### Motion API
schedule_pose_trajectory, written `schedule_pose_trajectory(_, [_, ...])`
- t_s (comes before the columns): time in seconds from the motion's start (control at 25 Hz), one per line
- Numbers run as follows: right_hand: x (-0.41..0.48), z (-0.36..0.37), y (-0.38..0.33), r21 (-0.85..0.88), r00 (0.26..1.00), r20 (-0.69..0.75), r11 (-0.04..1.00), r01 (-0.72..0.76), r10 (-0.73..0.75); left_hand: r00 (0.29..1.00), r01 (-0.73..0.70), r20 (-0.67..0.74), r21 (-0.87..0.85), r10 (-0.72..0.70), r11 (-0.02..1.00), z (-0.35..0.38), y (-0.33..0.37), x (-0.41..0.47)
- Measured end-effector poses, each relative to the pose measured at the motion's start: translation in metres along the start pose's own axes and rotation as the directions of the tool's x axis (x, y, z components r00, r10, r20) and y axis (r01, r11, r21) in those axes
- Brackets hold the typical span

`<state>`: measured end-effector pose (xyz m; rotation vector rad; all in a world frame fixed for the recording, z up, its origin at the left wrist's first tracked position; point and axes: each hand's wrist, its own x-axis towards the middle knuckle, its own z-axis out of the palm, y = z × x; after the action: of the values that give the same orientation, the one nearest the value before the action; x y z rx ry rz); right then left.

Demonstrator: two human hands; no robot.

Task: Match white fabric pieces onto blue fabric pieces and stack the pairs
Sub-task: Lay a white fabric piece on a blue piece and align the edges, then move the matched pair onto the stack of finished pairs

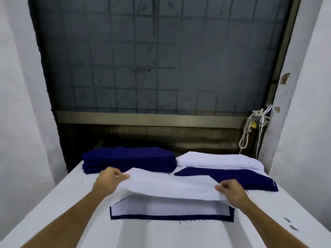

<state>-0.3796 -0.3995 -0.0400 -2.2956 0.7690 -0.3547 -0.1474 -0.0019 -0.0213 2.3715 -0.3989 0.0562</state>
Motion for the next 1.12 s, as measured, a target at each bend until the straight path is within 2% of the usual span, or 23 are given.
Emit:
schedule_pose_trajectory(0.2, [-0.032, 0.022, 0.017, -0.041, 0.994, -0.079, 0.996, -0.080, 0.076, 0.993, 0.113, 0.024, 0.120, -0.116, 0.986, 0.030, -0.027, -0.029])
schedule_pose_trajectory(0.28, [-0.044, 0.032, 0.024, -0.089, 0.987, -0.153, 0.995, -0.055, 0.041, 0.990, 0.139, 0.018, 0.117, -0.143, 0.983, 0.045, -0.034, -0.041])
schedule_pose_trajectory(0.44, [-0.051, 0.042, 0.031, -0.277, 0.962, -0.266, 0.961, -0.011, -0.065, 0.988, 0.097, -0.129, 0.079, -0.086, 0.992, 0.063, -0.044, -0.056])
schedule_pose_trajectory(0.76, [-0.042, 0.046, 0.038, -0.307, 0.946, -0.317, 0.951, -0.030, -0.073, 0.983, 0.102, -0.151, -0.004, -0.101, 0.995, 0.067, -0.050, -0.056])
schedule_pose_trajectory(0.88, [-0.039, 0.048, 0.040, -0.375, 0.941, -0.328, 0.926, -0.049, -0.083, 0.984, 0.098, -0.146, -0.064, -0.106, 0.993, 0.063, -0.050, -0.055])
schedule_pose_trajectory(1.04, [-0.025, 0.049, 0.021, -0.433, 0.917, -0.348, 0.901, 0.027, -0.195, 0.990, 0.092, -0.086, -0.180, -0.108, 0.979, 0.044, -0.050, -0.038])
schedule_pose_trajectory(1.12, [-0.011, 0.051, -0.001, -0.411, 0.915, -0.327, 0.907, 0.089, -0.237, 0.991, 0.079, -0.093, -0.158, -0.095, 0.984, 0.027, -0.052, -0.023])
